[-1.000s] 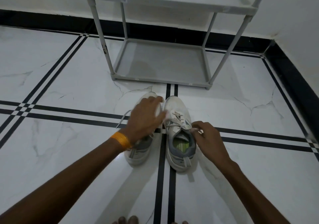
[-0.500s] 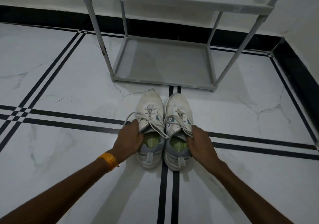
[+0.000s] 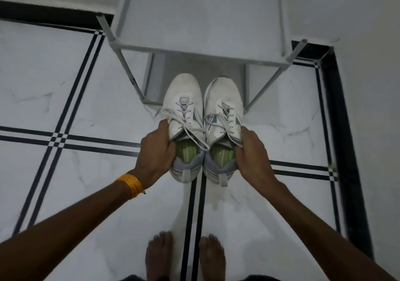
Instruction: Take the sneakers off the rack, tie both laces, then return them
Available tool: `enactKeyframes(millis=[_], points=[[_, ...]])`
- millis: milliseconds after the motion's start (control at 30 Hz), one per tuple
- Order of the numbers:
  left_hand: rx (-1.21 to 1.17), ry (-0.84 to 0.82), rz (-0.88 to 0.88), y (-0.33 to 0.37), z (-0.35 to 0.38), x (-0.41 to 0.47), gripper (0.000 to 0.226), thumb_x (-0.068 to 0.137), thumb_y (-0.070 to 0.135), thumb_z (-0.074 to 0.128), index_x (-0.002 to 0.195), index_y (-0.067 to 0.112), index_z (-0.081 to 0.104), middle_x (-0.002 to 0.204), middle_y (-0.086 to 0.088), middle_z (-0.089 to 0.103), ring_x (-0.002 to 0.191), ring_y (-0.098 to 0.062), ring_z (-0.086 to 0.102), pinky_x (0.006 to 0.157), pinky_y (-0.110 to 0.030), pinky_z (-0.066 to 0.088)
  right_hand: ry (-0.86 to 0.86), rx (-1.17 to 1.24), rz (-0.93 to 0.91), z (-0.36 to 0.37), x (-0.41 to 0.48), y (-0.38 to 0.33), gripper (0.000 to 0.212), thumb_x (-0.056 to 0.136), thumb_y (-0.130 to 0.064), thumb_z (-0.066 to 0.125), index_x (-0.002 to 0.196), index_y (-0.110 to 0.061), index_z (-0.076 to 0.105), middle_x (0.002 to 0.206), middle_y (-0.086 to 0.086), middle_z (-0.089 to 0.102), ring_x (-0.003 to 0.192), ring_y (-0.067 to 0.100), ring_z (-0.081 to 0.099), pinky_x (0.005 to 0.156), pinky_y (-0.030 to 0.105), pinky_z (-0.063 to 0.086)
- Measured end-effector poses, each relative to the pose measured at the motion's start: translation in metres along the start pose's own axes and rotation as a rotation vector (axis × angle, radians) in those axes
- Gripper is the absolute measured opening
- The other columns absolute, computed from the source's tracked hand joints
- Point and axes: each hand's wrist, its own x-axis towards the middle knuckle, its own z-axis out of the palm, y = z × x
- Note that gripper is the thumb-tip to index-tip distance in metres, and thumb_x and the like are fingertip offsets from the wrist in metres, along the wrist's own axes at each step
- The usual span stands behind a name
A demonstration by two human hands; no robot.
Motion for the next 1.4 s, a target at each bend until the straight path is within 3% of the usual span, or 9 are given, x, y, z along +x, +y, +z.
enactKeyframes(millis=[167,433,533,667,867,1033,1167,1267,1400], points=[[-0.09,0.008,-0.05,0.076,-0.087,0.003,0.028,0.09,0.005,0.054,0.118,0.006,0.051,0.099,-0.014,0.07,0.082,-0.037,0.065,0.07,-0.034,0.045,-0.022,-0.028,0.034,-0.1,-0.008,-0.07,0.025,0.097,-0.01,0.043,0.121,-0.012,0.049,0.106,0.008,0.056,0.091,0.023,0.055,0.08,0.036,0.049],[-0.068,-0.014,-0.03,0.16,-0.192,0.093,0.046,0.091,0.006,0.054,0.136,0.005,0.043,0.113,-0.018,0.069,0.096,-0.039,0.066,0.084,-0.04,0.052,-0.045,-0.008,0.108,-0.216,0.058,-0.15,0.038,0.097,-0.007,0.043,0.134,-0.01,0.043,0.12,0.014,0.054,0.101,0.029,0.058,0.085,0.042,0.051],[-0.061,-0.04,-0.022,0.159,-0.195,0.138,0.051,0.09,0.006,0.051,0.14,0.004,0.04,0.115,-0.021,0.067,0.1,-0.041,0.064,0.085,-0.043,0.052,-0.045,-0.027,0.153,-0.219,0.104,-0.152,0.038,0.096,-0.006,0.043,0.133,-0.008,0.044,0.123,0.016,0.054,0.103,0.033,0.059,0.085,0.045,0.051],[-0.088,-0.119,-0.053,0.14,-0.181,0.205,0.062,0.086,0.034,0.028,0.142,0.009,0.033,0.121,-0.02,0.063,0.106,-0.038,0.062,0.092,-0.047,0.052,-0.065,-0.017,0.182,-0.203,0.177,-0.147,0.035,0.093,-0.002,0.04,0.127,-0.006,0.049,0.118,0.018,0.056,0.104,0.034,0.058,0.084,0.044,0.051],[-0.086,-0.185,-0.176,0.103,-0.137,0.285,0.067,0.087,0.043,0.026,0.15,0.018,0.021,0.136,-0.015,0.055,0.117,-0.032,0.058,0.103,-0.049,0.048,-0.066,-0.089,0.245,-0.171,0.265,-0.128,0.03,0.094,-0.006,0.043,0.122,-0.008,0.052,0.114,0.017,0.059,0.103,0.036,0.058,0.084,0.042,0.047],[-0.048,-0.274,-0.209,0.076,-0.107,0.333,0.062,0.09,0.033,0.032,0.148,0.014,0.022,0.131,-0.019,0.057,0.113,-0.039,0.059,0.098,-0.055,0.049,-0.111,-0.056,0.316,-0.145,0.316,-0.106,0.03,0.094,-0.007,0.043,0.122,-0.008,0.054,0.114,0.017,0.061,0.104,0.035,0.059,0.087,0.043,0.049],[-0.037,-0.258,-0.2,0.064,-0.096,0.354,0.062,0.089,0.043,0.026,0.145,0.018,0.026,0.127,-0.015,0.059,0.111,-0.035,0.06,0.098,-0.051,0.05,-0.085,-0.02,0.3,-0.131,0.334,-0.093,0.028,0.094,-0.01,0.043,0.12,-0.009,0.054,0.113,0.016,0.061,0.102,0.033,0.06,0.088,0.046,0.051],[-0.009,-0.262,-0.113,0.059,-0.095,0.357,0.052,0.094,0.031,0.036,0.142,0.012,0.031,0.12,-0.018,0.062,0.102,-0.037,0.063,0.091,-0.05,0.053,-0.107,0.015,0.283,-0.127,0.336,-0.083,0.03,0.094,-0.012,0.044,0.122,-0.01,0.054,0.112,0.015,0.062,0.101,0.032,0.06,0.086,0.044,0.052],[0.2,-0.221,-0.059,0.072,-0.111,0.359,0.055,0.096,0.039,0.041,0.142,0.011,0.031,0.114,-0.019,0.062,0.093,-0.036,0.064,0.076,-0.047,0.056,-0.231,0.013,0.342,-0.15,0.329,-0.098,0.049,0.089,-0.039,0.049,0.134,-0.019,0.043,0.121,0.013,0.057,0.107,0.033,0.06,0.089,0.047,0.052]])
